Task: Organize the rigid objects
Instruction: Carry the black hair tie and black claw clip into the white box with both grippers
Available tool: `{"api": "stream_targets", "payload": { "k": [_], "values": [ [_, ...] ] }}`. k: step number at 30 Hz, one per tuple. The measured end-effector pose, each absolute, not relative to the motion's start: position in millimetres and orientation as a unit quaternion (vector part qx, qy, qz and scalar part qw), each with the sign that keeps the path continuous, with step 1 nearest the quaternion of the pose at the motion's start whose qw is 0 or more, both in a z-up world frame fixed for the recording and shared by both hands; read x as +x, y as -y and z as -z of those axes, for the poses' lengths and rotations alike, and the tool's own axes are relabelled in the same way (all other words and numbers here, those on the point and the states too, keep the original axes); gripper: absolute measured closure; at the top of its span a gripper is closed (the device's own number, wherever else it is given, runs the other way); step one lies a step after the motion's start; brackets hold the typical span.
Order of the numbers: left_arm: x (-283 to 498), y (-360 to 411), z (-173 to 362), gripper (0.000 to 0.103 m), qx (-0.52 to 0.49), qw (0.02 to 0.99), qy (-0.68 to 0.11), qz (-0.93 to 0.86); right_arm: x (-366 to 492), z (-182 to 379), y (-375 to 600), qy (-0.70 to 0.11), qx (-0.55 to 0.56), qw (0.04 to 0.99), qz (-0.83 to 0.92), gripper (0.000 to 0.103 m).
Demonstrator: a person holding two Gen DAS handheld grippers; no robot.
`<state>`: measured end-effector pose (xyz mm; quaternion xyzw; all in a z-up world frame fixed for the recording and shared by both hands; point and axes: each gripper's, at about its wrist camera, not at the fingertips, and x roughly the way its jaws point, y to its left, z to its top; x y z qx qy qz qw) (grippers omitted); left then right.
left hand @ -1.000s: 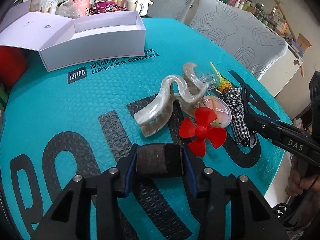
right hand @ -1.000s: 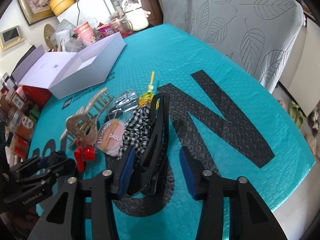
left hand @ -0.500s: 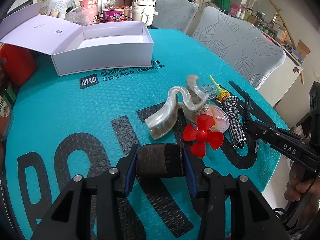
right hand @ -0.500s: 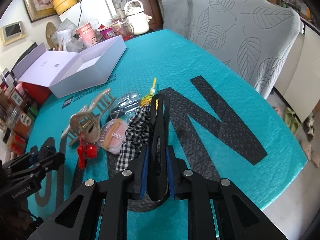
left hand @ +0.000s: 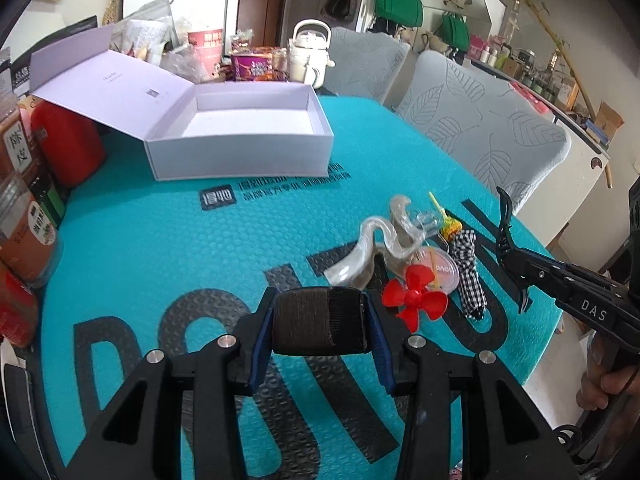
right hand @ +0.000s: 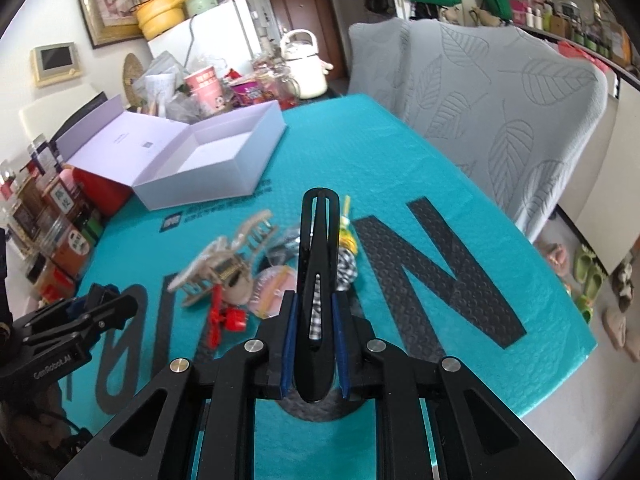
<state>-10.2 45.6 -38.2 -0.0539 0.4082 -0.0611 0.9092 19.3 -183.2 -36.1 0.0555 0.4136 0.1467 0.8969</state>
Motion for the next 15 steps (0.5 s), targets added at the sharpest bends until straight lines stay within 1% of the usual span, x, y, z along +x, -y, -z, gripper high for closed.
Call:
{"api": "stream_targets", "payload": {
  "k": [15],
  "values": [
    [4,-86,-12,0.061,-0.035,0.939,-0.342,0.000,38,-2,128,-0.376,0.003,0.892,-0.250,0.086]
  ]
}}
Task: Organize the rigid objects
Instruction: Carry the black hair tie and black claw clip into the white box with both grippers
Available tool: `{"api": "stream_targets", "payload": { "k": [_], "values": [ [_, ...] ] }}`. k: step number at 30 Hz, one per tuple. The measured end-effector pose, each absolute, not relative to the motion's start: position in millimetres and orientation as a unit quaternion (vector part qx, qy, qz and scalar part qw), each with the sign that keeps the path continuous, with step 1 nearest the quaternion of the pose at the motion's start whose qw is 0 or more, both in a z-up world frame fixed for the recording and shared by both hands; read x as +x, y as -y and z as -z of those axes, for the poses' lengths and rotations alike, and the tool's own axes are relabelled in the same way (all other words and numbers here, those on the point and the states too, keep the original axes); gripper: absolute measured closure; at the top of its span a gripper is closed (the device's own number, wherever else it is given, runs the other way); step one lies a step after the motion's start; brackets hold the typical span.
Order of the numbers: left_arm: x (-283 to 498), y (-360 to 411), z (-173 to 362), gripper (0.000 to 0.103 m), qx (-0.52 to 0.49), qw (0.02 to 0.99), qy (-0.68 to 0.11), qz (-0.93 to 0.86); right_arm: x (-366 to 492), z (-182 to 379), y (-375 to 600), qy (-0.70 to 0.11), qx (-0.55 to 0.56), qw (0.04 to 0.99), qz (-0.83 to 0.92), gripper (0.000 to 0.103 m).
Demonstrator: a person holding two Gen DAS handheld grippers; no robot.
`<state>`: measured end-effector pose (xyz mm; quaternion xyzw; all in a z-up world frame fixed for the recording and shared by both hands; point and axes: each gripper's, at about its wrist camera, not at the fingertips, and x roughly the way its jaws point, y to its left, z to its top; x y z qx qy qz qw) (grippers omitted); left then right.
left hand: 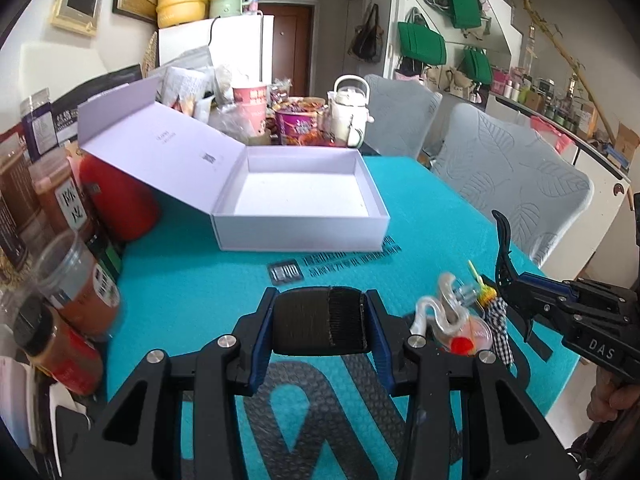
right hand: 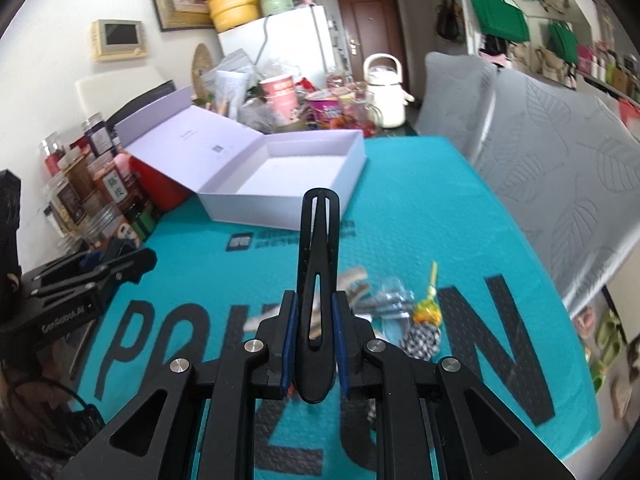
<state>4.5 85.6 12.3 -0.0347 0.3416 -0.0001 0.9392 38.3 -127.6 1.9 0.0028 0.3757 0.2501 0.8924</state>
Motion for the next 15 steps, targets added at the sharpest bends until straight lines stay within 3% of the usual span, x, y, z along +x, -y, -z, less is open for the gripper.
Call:
{"api": "stream_targets", "payload": {
  "k": [15],
  "values": [
    [54,-108,-52,0.061,-0.005,0.956,-0.291,-0.020,89,-39,81,-0.325,-0.059,0.890,-0.314,0.086]
  ]
}}
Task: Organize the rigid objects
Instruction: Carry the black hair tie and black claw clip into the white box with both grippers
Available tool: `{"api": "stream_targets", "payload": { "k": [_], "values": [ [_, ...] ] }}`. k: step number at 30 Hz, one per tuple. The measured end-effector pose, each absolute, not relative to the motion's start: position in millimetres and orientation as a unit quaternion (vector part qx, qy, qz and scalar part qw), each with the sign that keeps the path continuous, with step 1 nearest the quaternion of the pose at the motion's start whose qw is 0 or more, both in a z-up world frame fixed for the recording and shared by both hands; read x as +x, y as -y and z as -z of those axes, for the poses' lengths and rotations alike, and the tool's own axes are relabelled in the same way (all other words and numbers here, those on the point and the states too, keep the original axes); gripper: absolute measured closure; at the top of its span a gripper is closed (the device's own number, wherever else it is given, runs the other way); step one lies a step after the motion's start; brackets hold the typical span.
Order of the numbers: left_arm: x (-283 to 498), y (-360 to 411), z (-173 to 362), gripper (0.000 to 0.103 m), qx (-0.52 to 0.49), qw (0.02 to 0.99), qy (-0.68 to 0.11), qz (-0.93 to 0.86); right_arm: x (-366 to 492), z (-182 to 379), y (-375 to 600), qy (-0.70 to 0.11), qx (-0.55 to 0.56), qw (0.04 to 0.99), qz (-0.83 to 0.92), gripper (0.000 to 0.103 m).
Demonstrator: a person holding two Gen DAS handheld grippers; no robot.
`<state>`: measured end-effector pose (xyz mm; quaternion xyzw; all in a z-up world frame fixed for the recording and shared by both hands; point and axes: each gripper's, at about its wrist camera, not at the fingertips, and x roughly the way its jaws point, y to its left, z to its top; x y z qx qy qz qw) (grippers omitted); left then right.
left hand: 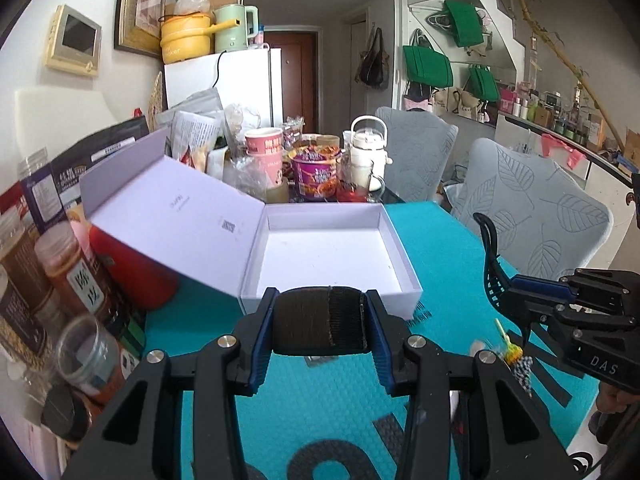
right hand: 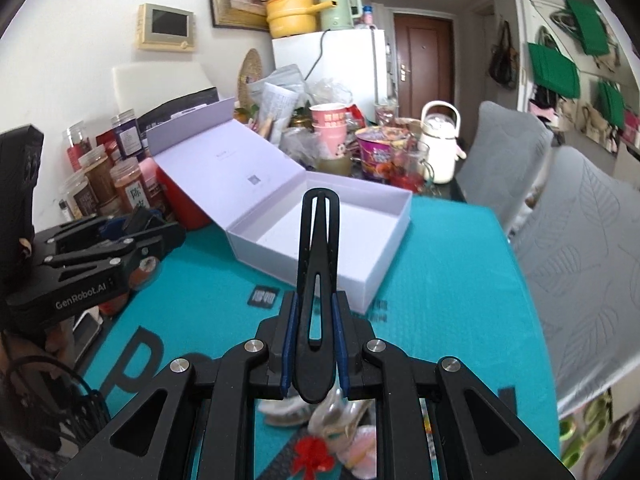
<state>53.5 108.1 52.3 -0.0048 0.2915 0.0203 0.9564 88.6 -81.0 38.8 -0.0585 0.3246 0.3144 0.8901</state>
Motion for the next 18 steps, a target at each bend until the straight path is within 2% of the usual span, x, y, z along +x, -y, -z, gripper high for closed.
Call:
{"api": "stream_targets", "payload": {
  "k": [18],
  "values": [
    [152,-139,-56,0.061,-0.003,0.960,-0.276,-0.039,177,-42,30,-0.318,-0.076,0.876,-0.355,0.086]
  ]
}}
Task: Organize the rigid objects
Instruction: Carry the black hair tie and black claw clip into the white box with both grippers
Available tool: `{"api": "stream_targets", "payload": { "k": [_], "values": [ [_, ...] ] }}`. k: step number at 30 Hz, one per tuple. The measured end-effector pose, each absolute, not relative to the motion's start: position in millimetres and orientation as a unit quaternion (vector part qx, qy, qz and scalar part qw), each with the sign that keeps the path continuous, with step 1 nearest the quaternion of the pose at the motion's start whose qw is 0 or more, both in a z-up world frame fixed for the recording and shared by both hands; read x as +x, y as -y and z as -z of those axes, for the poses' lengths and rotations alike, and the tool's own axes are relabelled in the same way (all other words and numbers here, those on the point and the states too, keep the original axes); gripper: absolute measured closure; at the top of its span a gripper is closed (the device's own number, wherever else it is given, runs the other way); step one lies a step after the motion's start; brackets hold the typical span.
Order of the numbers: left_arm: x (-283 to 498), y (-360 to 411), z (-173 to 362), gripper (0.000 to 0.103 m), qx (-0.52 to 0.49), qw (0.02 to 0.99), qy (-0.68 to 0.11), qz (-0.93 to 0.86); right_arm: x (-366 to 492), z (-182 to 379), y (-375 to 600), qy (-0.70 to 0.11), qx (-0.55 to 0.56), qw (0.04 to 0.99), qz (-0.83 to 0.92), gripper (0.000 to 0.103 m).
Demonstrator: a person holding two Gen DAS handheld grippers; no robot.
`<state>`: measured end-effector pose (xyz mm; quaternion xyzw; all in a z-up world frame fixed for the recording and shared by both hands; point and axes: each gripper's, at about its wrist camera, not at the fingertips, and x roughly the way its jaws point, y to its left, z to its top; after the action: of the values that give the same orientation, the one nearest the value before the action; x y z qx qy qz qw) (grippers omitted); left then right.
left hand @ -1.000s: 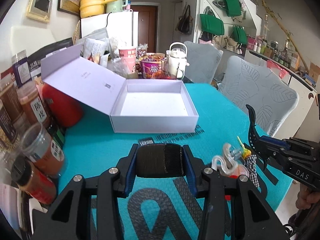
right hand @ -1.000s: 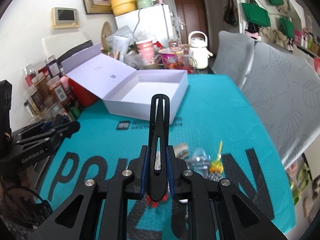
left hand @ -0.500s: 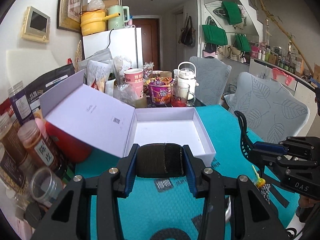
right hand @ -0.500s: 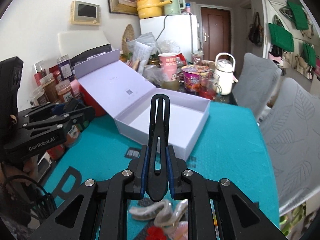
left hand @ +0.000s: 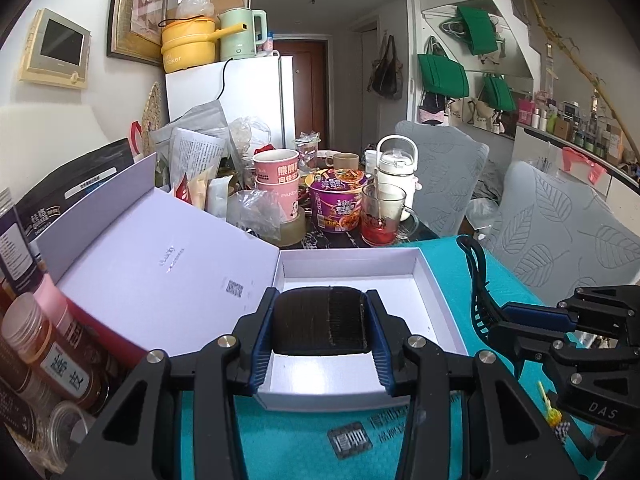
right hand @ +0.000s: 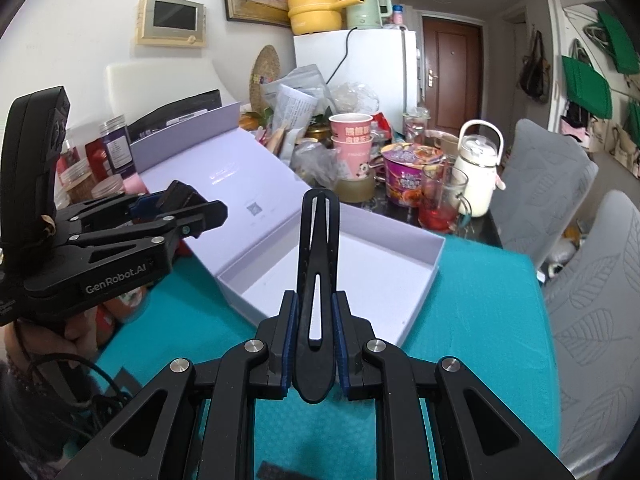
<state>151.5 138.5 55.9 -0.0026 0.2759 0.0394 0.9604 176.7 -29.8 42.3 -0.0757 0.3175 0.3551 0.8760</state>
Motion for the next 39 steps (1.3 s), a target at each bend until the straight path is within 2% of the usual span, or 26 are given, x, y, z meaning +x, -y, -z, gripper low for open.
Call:
{"api": "stream_targets", "payload": {
  "k": [19,29,39],
  "values": [
    [255,-167,-38,0.061,-0.026,0.956,-0.280,-0.079,269,-41,-11,-0.297,-0.063,0.878,-0.369,0.086],
    [280,-166,-9,0.061,-0.014,0.944,-0.321,-0.073,298,-16,-16,-0.325,-0.053,0.869,-0.370,0.086],
    [300,-159,27,0.061,-0.001,0.923,-0.378,-0.074,323,22,-21,-0.391,-0.061,0.848,-0.353,0.086]
  ]
}}
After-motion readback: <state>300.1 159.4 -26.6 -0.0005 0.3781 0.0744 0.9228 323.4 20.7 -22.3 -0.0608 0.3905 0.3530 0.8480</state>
